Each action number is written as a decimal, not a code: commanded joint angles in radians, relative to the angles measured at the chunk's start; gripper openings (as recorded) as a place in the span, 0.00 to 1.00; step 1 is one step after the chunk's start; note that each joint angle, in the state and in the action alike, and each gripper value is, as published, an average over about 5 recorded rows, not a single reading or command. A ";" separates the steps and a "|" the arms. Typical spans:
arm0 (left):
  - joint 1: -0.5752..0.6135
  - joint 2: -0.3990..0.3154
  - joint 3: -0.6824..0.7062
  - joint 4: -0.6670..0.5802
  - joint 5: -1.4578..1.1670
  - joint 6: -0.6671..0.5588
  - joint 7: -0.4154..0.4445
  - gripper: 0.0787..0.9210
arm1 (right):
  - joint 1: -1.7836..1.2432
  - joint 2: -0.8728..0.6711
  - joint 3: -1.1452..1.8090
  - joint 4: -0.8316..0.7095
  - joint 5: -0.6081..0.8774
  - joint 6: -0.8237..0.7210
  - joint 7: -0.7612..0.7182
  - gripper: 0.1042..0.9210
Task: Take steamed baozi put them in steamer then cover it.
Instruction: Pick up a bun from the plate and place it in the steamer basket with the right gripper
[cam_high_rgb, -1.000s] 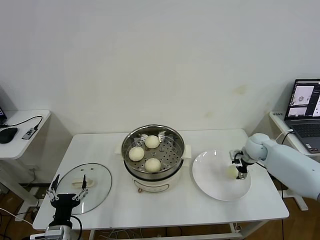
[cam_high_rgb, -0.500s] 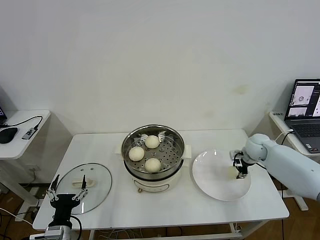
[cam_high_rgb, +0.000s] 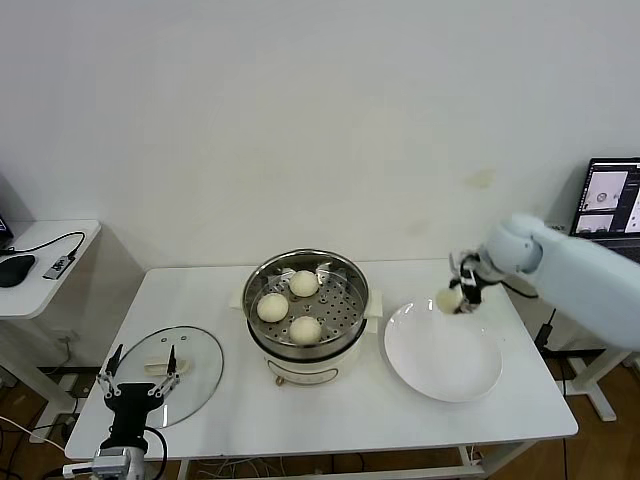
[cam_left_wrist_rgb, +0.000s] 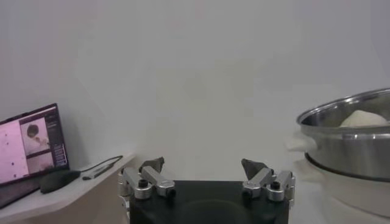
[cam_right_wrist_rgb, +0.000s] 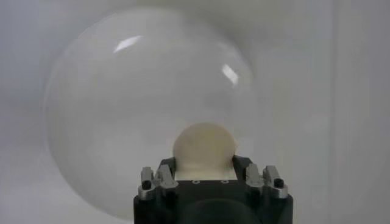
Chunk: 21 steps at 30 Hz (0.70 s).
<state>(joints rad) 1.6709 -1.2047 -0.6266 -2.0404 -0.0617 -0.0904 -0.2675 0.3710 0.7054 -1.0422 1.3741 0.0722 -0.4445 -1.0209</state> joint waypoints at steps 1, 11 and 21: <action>-0.004 0.002 0.005 0.001 0.001 -0.001 0.000 0.88 | 0.392 0.104 -0.251 0.125 0.333 -0.147 0.067 0.60; -0.007 -0.001 -0.004 0.001 0.005 0.000 -0.001 0.88 | 0.338 0.350 -0.254 0.073 0.516 -0.262 0.207 0.60; -0.007 -0.013 -0.014 0.006 0.006 -0.001 -0.002 0.88 | 0.189 0.474 -0.248 -0.002 0.485 -0.283 0.261 0.61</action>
<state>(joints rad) 1.6642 -1.2173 -0.6403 -2.0361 -0.0567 -0.0912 -0.2688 0.6077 1.0453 -1.2563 1.4070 0.4936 -0.6750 -0.8216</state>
